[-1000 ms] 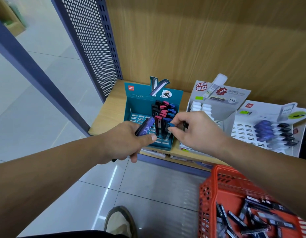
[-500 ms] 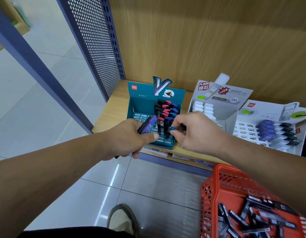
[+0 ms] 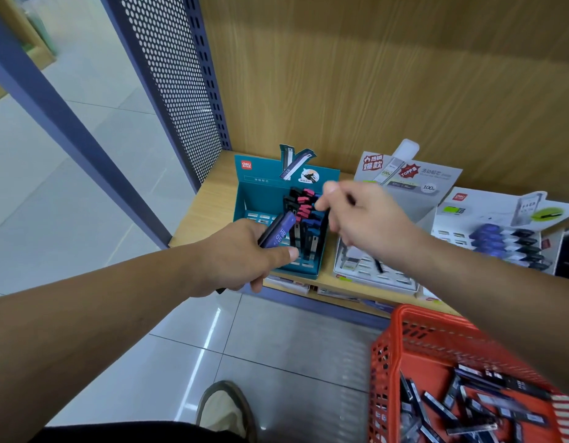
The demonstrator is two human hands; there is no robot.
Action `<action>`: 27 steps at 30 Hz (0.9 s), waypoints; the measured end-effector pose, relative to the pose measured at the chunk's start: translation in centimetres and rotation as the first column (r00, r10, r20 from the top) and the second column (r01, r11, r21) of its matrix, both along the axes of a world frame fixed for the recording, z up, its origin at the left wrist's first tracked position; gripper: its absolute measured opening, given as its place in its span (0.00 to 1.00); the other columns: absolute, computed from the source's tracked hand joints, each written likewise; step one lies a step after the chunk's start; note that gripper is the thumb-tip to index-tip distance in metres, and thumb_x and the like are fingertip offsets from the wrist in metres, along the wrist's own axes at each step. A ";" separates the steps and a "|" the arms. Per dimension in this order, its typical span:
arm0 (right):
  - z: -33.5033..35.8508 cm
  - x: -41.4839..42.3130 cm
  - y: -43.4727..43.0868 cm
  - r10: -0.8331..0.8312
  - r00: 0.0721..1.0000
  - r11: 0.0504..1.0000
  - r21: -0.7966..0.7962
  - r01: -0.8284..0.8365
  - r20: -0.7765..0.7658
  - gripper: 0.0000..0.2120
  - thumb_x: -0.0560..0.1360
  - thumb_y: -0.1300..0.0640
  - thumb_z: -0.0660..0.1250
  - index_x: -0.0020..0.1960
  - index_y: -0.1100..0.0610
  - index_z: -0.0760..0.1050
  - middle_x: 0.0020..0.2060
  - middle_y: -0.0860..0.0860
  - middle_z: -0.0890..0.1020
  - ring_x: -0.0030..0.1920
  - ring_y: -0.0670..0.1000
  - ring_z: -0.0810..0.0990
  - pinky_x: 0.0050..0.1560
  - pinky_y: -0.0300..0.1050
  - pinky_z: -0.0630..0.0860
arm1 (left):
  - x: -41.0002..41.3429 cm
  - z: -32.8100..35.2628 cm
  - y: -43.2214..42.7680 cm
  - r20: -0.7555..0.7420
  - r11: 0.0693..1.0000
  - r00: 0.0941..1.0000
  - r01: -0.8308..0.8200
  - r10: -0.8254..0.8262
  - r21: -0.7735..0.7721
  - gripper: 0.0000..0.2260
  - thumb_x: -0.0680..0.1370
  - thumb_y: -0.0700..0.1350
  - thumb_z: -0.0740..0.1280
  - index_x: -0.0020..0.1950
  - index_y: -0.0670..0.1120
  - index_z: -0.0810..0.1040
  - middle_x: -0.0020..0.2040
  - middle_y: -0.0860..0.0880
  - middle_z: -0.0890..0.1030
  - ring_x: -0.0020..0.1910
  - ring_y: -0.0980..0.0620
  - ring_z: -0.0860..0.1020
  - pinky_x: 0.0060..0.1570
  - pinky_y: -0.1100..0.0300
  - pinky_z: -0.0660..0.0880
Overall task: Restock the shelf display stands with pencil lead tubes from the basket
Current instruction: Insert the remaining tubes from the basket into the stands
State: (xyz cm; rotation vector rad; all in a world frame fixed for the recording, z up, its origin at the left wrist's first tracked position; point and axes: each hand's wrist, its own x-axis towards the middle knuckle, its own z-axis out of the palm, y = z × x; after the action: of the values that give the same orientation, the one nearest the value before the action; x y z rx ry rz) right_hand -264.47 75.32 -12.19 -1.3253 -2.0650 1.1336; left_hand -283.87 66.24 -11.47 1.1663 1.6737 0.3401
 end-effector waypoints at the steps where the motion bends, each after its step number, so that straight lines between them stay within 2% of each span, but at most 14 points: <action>1: 0.6 0.1 0.2 -0.096 0.986 0.987 -0.144 0.076 -0.137 0.22 0.87 0.45 0.55 0.46 0.57 0.79 0.32 0.52 0.80 0.30 0.46 0.76 0.36 0.45 0.73 | 0.2 0.1 0.0 0.034 1.000 0.999 -0.007 0.006 0.009 0.19 0.80 0.58 0.70 0.54 0.41 0.78 0.28 0.49 0.79 0.22 0.56 0.70 0.24 0.63 0.66; 2: 1.2 0.1 0.4 -0.183 0.962 0.962 -0.237 0.132 -0.204 0.24 0.87 0.44 0.53 0.45 0.57 0.78 0.33 0.52 0.81 0.32 0.47 0.76 0.37 0.44 0.72 | 0.6 0.5 -0.1 0.073 1.000 0.997 -0.013 0.012 0.021 0.18 0.80 0.57 0.70 0.52 0.41 0.79 0.27 0.52 0.79 0.23 0.56 0.70 0.25 0.62 0.66; 3: 1.6 0.1 0.6 -0.254 0.944 0.942 -0.276 0.192 -0.209 0.24 0.87 0.43 0.52 0.43 0.55 0.77 0.34 0.51 0.82 0.33 0.48 0.76 0.38 0.44 0.71 | 1.1 0.9 -0.2 0.110 0.999 0.994 -0.019 0.015 0.034 0.16 0.81 0.55 0.70 0.52 0.41 0.80 0.26 0.54 0.78 0.22 0.57 0.70 0.25 0.62 0.65; 6: 2.2 0.3 0.6 -0.441 0.863 0.852 -0.417 0.317 -0.246 0.23 0.85 0.40 0.53 0.39 0.52 0.72 0.33 0.50 0.78 0.30 0.50 0.67 0.30 0.44 0.64 | 2.7 2.4 -0.1 0.256 0.998 0.966 -0.050 0.041 0.032 0.12 0.82 0.52 0.68 0.56 0.43 0.81 0.33 0.54 0.83 0.21 0.58 0.69 0.23 0.63 0.62; 8: 2.3 0.3 0.4 -0.494 0.805 0.808 -0.517 0.284 -0.330 0.22 0.85 0.39 0.53 0.40 0.53 0.68 0.34 0.52 0.74 0.26 0.50 0.63 0.26 0.41 0.59 | 3.5 3.0 0.0 0.357 0.995 0.930 -0.100 0.089 0.014 0.10 0.83 0.49 0.68 0.57 0.43 0.80 0.42 0.50 0.86 0.20 0.58 0.70 0.21 0.65 0.60; 10: 2.5 0.4 0.0 -0.478 0.786 0.809 -0.546 0.219 -0.392 0.22 0.85 0.39 0.55 0.42 0.54 0.68 0.35 0.54 0.73 0.25 0.50 0.64 0.25 0.41 0.62 | 3.9 3.1 0.2 0.403 0.990 0.907 -0.143 0.125 0.015 0.07 0.82 0.47 0.69 0.54 0.43 0.80 0.44 0.46 0.85 0.22 0.57 0.71 0.20 0.66 0.60; 13: 2.7 1.2 -0.1 -0.397 0.824 0.856 -0.488 0.172 -0.405 0.18 0.83 0.42 0.65 0.47 0.58 0.72 0.38 0.56 0.74 0.26 0.53 0.71 0.27 0.47 0.73 | 3.6 2.8 0.6 0.408 0.974 0.895 -0.220 0.183 0.045 0.04 0.80 0.44 0.72 0.51 0.44 0.80 0.43 0.45 0.83 0.28 0.55 0.72 0.22 0.64 0.61; 15: 2.7 2.4 0.1 -0.284 0.898 0.919 -0.361 0.157 -0.335 0.12 0.80 0.50 0.72 0.50 0.59 0.77 0.40 0.57 0.78 0.28 0.54 0.76 0.32 0.50 0.78 | 3.0 2.8 0.9 0.365 0.954 0.898 -0.291 0.245 0.076 0.04 0.79 0.44 0.74 0.51 0.44 0.81 0.38 0.45 0.80 0.28 0.55 0.70 0.22 0.64 0.61; 17: 2.7 3.5 0.3 -0.144 0.963 0.969 -0.231 0.090 -0.229 0.06 0.78 0.56 0.75 0.49 0.59 0.82 0.36 0.60 0.81 0.30 0.55 0.79 0.36 0.52 0.81 | 2.2 2.9 1.2 0.335 0.931 0.893 -0.351 0.300 0.103 0.05 0.78 0.44 0.75 0.51 0.44 0.83 0.33 0.46 0.76 0.25 0.55 0.68 0.21 0.64 0.61; 22: 2.1 3.6 -0.1 0.070 0.993 0.985 -0.149 -0.083 -0.096 0.04 0.74 0.62 0.77 0.48 0.59 0.84 0.37 0.56 0.86 0.37 0.50 0.85 0.40 0.42 0.82 | 1.0 3.4 1.4 0.372 0.886 0.856 -0.438 0.358 0.154 0.07 0.77 0.40 0.75 0.54 0.44 0.83 0.30 0.48 0.73 0.25 0.56 0.68 0.22 0.63 0.60; 24: 1.4 3.2 -0.3 0.099 0.993 0.990 -0.095 -0.104 -0.057 0.05 0.74 0.62 0.78 0.46 0.57 0.83 0.38 0.56 0.86 0.37 0.49 0.83 0.42 0.42 0.81 | 0.9 3.6 1.2 0.375 0.888 0.859 -0.431 0.350 0.160 0.09 0.76 0.38 0.75 0.56 0.43 0.82 0.29 0.48 0.72 0.23 0.57 0.68 0.21 0.64 0.60; 27: 0.8 2.8 -0.5 0.107 0.990 0.993 -0.039 -0.111 -0.091 0.06 0.72 0.61 0.79 0.44 0.55 0.83 0.38 0.54 0.85 0.34 0.44 0.79 0.40 0.36 0.78 | 0.6 3.8 1.1 0.356 0.890 0.873 -0.416 0.334 0.185 0.08 0.77 0.38 0.75 0.55 0.43 0.82 0.30 0.45 0.72 0.22 0.57 0.67 0.21 0.65 0.61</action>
State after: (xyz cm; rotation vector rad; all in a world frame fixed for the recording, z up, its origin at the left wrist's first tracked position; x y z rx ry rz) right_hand -261.68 74.84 -11.36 -1.1721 -2.0809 1.2674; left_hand -283.22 67.35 -7.66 0.8960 1.5936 0.9689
